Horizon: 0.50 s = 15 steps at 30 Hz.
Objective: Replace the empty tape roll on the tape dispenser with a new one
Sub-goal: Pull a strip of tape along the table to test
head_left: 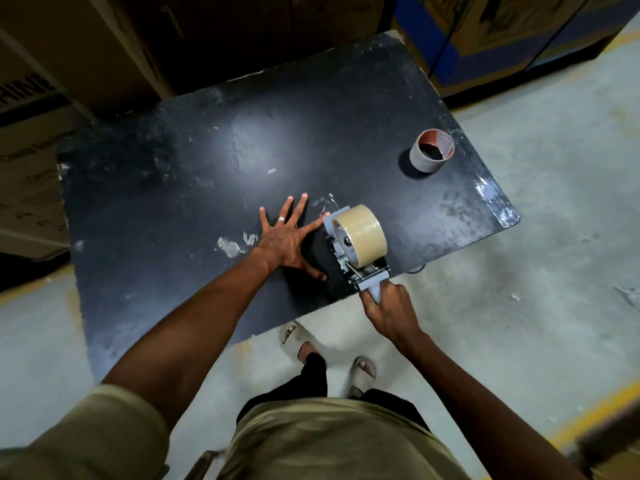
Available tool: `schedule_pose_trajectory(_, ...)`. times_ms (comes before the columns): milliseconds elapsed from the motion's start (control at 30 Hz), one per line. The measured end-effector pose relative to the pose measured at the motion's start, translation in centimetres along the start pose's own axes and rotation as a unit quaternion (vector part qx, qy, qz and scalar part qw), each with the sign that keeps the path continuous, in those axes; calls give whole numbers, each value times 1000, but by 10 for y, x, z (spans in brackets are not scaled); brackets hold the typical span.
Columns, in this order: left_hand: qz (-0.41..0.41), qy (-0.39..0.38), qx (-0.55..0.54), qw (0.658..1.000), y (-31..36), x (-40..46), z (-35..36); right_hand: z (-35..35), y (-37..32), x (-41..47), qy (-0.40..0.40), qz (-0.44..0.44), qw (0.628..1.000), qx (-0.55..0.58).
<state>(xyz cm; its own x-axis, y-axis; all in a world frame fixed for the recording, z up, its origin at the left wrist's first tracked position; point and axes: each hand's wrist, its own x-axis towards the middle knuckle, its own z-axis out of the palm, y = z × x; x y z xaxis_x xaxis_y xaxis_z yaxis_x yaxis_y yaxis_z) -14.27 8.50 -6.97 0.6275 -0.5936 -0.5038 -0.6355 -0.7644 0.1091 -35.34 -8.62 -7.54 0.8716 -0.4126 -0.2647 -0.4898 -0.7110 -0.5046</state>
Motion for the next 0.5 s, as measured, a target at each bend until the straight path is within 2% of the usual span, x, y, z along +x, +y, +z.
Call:
schedule_pose_trajectory(233, -31, -45, -13, 998, 11, -8, -7, -4, 2, -8, -16, -7, 1000, -5)
schedule_pose_trajectory(500, -55, -37, -29, 997, 20, -14, -7, -10, 27, -48, -34, 5, 999, 11)
